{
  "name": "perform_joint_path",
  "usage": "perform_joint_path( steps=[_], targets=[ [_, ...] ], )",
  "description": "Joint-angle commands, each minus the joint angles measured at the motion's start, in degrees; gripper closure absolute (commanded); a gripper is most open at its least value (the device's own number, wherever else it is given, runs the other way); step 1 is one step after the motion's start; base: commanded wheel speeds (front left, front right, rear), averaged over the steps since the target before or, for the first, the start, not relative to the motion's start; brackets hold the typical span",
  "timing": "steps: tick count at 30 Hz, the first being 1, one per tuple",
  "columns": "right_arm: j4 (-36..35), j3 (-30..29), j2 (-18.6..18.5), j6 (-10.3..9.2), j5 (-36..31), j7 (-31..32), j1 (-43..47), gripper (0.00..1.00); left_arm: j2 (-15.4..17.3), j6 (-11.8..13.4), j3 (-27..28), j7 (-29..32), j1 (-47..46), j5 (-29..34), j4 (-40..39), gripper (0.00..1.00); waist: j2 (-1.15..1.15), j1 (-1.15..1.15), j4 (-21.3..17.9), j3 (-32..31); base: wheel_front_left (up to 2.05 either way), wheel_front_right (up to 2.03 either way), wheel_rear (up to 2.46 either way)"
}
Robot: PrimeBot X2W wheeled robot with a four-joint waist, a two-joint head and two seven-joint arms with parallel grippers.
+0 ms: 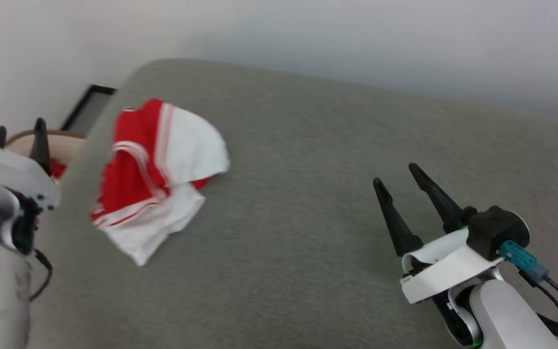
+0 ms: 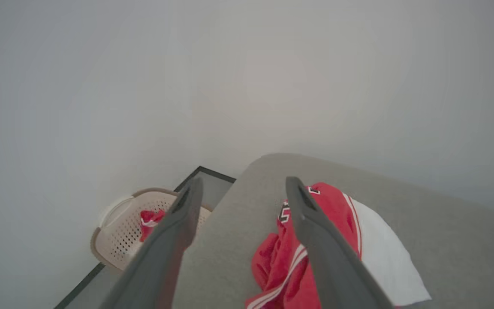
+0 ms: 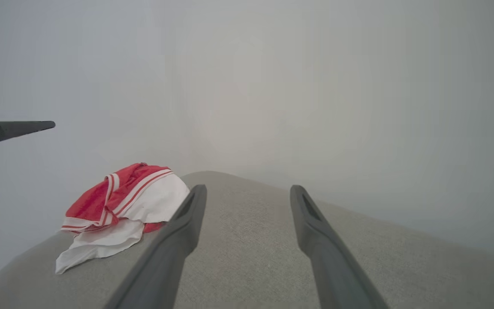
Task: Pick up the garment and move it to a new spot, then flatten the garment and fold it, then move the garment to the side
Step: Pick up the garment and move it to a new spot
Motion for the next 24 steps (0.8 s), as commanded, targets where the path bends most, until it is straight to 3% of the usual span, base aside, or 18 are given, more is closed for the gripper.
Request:
perform_joint_path(
  steps=[1, 11, 14, 17, 20, 22, 24],
  targets=[
    [-0.3, 0.2, 0.3, 0.00, 0.4, -0.1, -1.1, 0.00, 1.0, -0.3, -2.1, 3.9, -2.8, -3.3, 1.9, 0.00, 0.00, -0.01, -13.4, 11.4, 0.00, 0.00, 0.00],
    [-1.5, 0.9, 0.4, 0.00, 0.3, -0.1, -1.4, 0.00, 9.3, -0.3, -12.8, 28.1, -4.2, -22.1, 5.1, 0.00, 0.00, -0.01, -17.8, 13.5, 0.00, 0.00, 0.00],
    [-2.0, 0.8, 0.2, 0.00, 0.1, -0.1, -2.1, 0.00, 11.4, -0.3, -13.8, 31.1, -3.7, -24.4, 6.7, 0.00, 0.00, -0.01, -18.8, 14.4, 0.00, 0.00, 0.00],
    [-2.5, 0.7, -0.1, 0.00, -0.1, -0.1, -2.1, 0.00, 11.2, -0.3, -14.6, 33.8, -3.5, -26.7, 8.9, 0.00, 0.00, -0.01, -19.6, 15.6, 0.00, 0.00, 0.00],
    [-2.9, 0.7, -0.3, 0.00, -0.5, -0.1, -2.4, 0.00, 9.8, -0.4, -16.1, 36.6, -3.2, -28.6, 11.1, 0.16, 0.00, -0.01, -20.0, 16.7, 0.00, 0.00, 0.00],
    [-3.0, 0.8, -0.4, 0.00, -0.6, -0.1, -2.4, 0.00, 8.6, -0.4, -17.1, 38.0, -3.2, -29.9, 11.9, 0.40, 0.00, -0.01, -20.1, 17.2, 0.00, 0.00, 0.00],
    [-3.2, 0.9, -0.5, 0.00, -0.7, -0.1, -2.2, 0.00, 7.7, -0.4, -18.1, 38.2, -3.0, -30.8, 12.3, 0.57, 0.00, -0.01, -20.1, 17.3, 0.00, 0.00, 0.00]
  ],
)
